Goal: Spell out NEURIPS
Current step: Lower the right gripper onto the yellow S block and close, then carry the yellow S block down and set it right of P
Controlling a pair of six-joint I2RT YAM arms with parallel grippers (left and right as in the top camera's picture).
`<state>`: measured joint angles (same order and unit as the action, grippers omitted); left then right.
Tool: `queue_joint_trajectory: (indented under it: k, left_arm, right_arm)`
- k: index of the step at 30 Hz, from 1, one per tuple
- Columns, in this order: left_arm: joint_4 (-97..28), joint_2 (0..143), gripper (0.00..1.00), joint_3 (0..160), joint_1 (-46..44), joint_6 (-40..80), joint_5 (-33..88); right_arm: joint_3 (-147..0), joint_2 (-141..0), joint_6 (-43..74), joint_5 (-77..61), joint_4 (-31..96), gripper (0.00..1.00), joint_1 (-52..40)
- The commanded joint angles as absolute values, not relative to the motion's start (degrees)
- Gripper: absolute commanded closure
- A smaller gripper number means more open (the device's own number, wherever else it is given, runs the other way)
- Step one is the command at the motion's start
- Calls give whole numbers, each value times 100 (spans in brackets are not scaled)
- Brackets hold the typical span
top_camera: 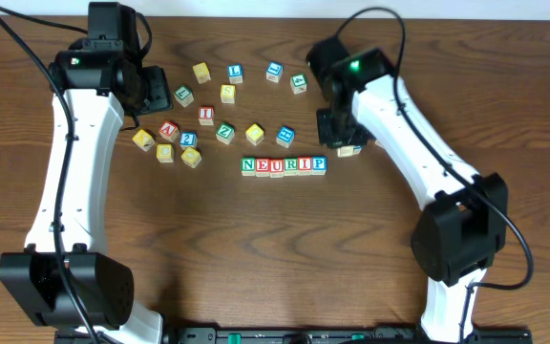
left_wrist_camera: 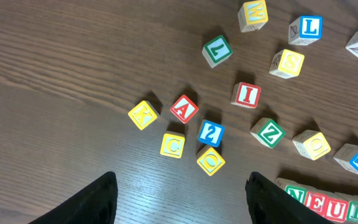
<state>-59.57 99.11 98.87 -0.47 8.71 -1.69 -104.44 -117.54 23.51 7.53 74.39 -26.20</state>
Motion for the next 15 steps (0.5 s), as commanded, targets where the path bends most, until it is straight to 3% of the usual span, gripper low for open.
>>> queue_joint_trajectory:
  k: [1, 15]
  left_arm:
    - [-5970, 9902, 34, 9885, -38, 816, -220]
    - [-5970, 9902, 34, 9885, -38, 816, -220]
  right_arm:
    - [-9924, -11767, 2532, 823, 7046, 85, -2580]
    - [-8425, -11767, 2786, 847, 5183, 85, -2580]
